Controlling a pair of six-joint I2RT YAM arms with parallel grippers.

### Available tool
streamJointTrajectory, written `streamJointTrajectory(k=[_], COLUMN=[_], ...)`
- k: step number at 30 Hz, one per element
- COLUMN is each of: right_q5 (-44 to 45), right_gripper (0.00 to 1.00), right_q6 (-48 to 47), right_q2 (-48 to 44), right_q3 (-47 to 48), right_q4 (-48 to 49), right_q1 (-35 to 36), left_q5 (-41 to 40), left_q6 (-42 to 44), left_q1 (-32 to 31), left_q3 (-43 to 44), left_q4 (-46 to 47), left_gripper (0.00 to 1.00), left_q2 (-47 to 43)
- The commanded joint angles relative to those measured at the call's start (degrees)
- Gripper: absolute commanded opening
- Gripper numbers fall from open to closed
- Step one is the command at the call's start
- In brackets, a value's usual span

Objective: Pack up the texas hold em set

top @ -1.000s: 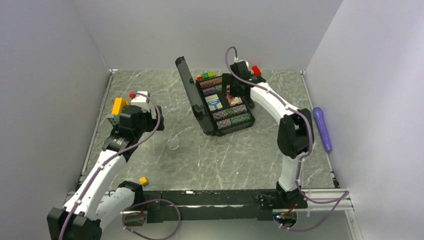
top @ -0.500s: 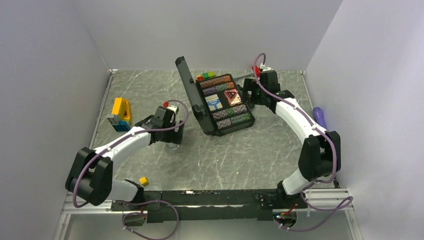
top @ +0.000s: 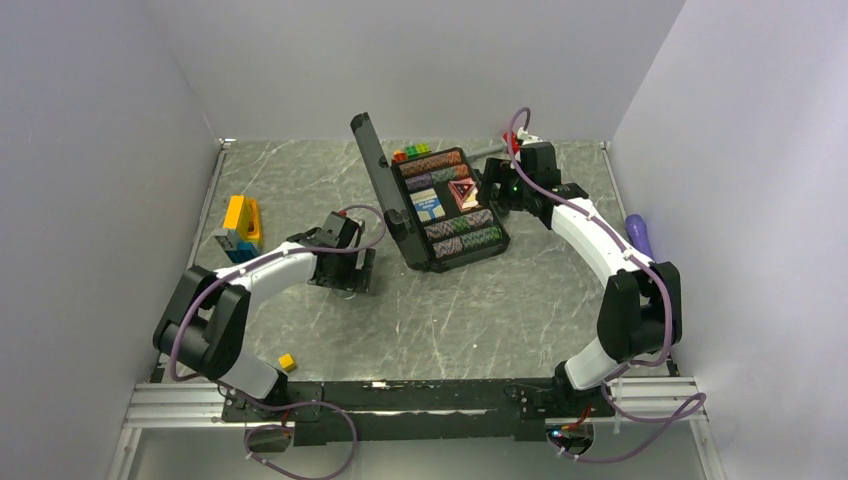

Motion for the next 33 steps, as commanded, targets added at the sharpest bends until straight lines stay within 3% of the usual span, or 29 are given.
streamJointTrajectory(k=[1,14,24,30,33], right_q5=[-1.7,-1.8,-2.0,-4.0,-4.6], right_gripper=[0.93,0.91,0.91,0.91,0.91], right_q6=[0.9,0.9,0.6,0.2,-0.3], right_q2=[-0.8,-1.1,-2.3,-3.4,-5.1], right_q3=[0.0,-0.3,-0.8,-1.7,-3.1], right_q4=[2.8,3.1,3.0,3.3,3.3], right_q1=[-0.2,-0.2,-0.3,-0.2,-0.2], left_q5=[1.7,4.1,3.2,1.8,0.4], left_q6=[-0.5,-2.3,-2.5,-1.5,-0.7], left_q1=[-0.1,1.0,1.0,0.8,-0.1], left_q3=[3.0,2.3,2.0,1.2,0.0], left_q4=[-1.4,-0.8,-1.4,-1.1,-0.3], left_gripper=[0.99,0.87,0.58,0.3,0.29], left_q2=[2.0,5.6,6.2,1.1,-3.5])
